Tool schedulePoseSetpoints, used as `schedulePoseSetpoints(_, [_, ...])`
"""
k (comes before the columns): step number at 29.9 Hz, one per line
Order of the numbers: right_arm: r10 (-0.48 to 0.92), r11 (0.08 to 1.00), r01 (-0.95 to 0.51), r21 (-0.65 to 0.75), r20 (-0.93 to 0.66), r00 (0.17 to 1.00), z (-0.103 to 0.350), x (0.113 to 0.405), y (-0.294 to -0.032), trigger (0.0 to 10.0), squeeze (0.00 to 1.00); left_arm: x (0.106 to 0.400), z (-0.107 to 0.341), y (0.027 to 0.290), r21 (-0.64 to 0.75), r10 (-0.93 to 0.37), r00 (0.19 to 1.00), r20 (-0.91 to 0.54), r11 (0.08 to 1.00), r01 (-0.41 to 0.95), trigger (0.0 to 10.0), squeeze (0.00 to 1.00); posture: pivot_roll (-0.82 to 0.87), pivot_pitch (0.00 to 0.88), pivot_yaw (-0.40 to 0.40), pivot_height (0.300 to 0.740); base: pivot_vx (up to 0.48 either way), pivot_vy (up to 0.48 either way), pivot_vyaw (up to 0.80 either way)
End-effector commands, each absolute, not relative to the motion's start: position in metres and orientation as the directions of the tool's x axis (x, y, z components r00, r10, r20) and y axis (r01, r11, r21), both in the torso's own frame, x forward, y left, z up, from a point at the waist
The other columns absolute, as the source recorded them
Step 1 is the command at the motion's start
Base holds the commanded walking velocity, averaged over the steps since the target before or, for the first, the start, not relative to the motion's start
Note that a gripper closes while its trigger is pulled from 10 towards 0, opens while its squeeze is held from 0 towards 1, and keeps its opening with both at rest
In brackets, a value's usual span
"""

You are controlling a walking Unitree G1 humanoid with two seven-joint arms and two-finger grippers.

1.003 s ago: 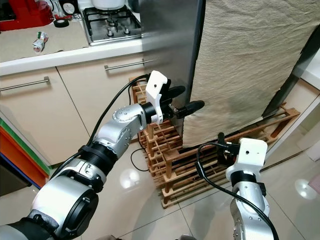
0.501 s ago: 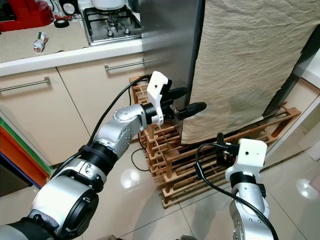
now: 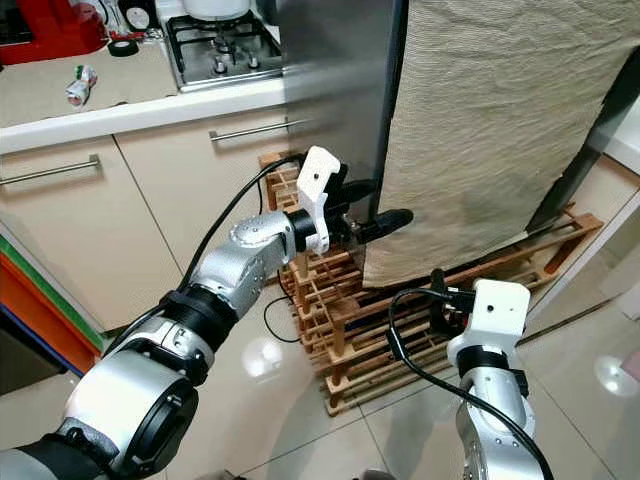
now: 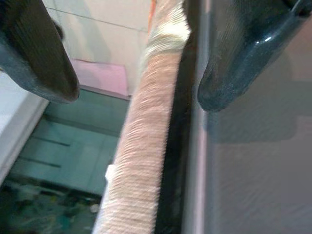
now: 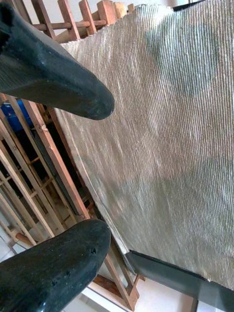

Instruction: Restocking fridge

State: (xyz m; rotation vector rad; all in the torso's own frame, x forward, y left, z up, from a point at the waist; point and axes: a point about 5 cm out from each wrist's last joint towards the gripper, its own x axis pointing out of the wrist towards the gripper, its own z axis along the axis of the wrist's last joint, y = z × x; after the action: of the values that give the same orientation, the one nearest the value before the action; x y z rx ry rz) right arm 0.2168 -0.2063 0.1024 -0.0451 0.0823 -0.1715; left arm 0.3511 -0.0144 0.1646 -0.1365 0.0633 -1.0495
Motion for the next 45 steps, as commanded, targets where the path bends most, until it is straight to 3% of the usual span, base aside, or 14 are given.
schedulePoseSetpoints(1, [-0.16, 0.986, 0.156, -0.053, -0.071, 0.985, 0.106, 0.216, -0.205, 10.0, 0.0, 0.323, 0.197, -0.086, -0.149, -0.926, 0.358, 0.118, 0.34, 0.929, 10.0, 0.0, -0.23, 0.0, 0.064, 0.732, 0.0, 0.0, 0.0])
schedulePoseSetpoints(8, [-0.158, 0.986, 0.152, -0.067, -0.106, 0.982, 0.099, 0.209, -0.209, 10.0, 0.0, 0.325, 0.201, -0.095, -0.176, -0.889, 0.442, 0.118, 0.419, 0.891, 10.0, 0.0, -0.24, 0.0, 0.071, 0.732, 0.0, 0.0, 0.0])
schedulePoseSetpoints(20, [-0.153, 0.987, 0.148, -0.06, -0.105, 0.983, 0.097, 0.21, -0.207, 10.0, 0.0, 0.322, 0.205, -0.093, -0.159, -0.911, 0.382, 0.157, 0.359, 0.92, 10.0, 0.0, -0.25, 0.0, 0.069, 0.732, 0.0, 0.0, 0.0])
schedulePoseSetpoints(30, [-0.14, 0.989, 0.134, -0.063, -0.099, 0.985, 0.098, 0.216, -0.208, 10.0, 0.0, 0.328, 0.189, -0.048, -0.087, -0.903, 0.403, 0.15, 0.394, 0.915, 10.0, 0.0, -0.22, 0.0, 0.043, 0.732, 0.0, 0.0, 0.0])
schedulePoseSetpoints(35, [-0.121, 0.991, 0.115, -0.064, -0.092, 0.988, 0.099, 0.224, -0.208, 10.0, 0.0, 0.325, 0.177, -0.005, -0.077, -0.892, 0.436, 0.119, 0.43, 0.9, 10.0, 0.0, -0.19, 0.0, 0.021, 0.732, 0.0, 0.0, 0.0])
schedulePoseSetpoints(39, [-0.116, 0.992, 0.111, -0.064, -0.091, 0.989, 0.099, 0.227, -0.208, 10.0, 0.0, 0.322, 0.17, 0.007, -0.072, -0.888, 0.45, 0.095, 0.444, 0.893, 10.0, 0.0, -0.18, 0.0, 0.019, 0.732, 0.0, 0.0, 0.0])
schedulePoseSetpoints(44, [-0.105, 0.993, 0.1, -0.059, -0.086, 0.991, 0.098, 0.232, -0.206, 10.0, 0.0, 0.322, 0.155, 0.032, -0.066, -0.854, 0.52, 0.033, 0.517, 0.853, 10.0, 0.0, -0.16, 0.0, 0.017, 0.732, 0.0, 0.0, 0.0])
schedulePoseSetpoints(45, [-0.103, 0.994, 0.098, -0.057, -0.081, 0.991, 0.099, 0.233, -0.205, 10.0, 0.0, 0.323, 0.153, 0.04, -0.059, -0.825, 0.564, 0.028, 0.562, 0.825, 10.0, 0.0, -0.16, 0.0, 0.017, 0.732, 0.0, 0.0, 0.0])
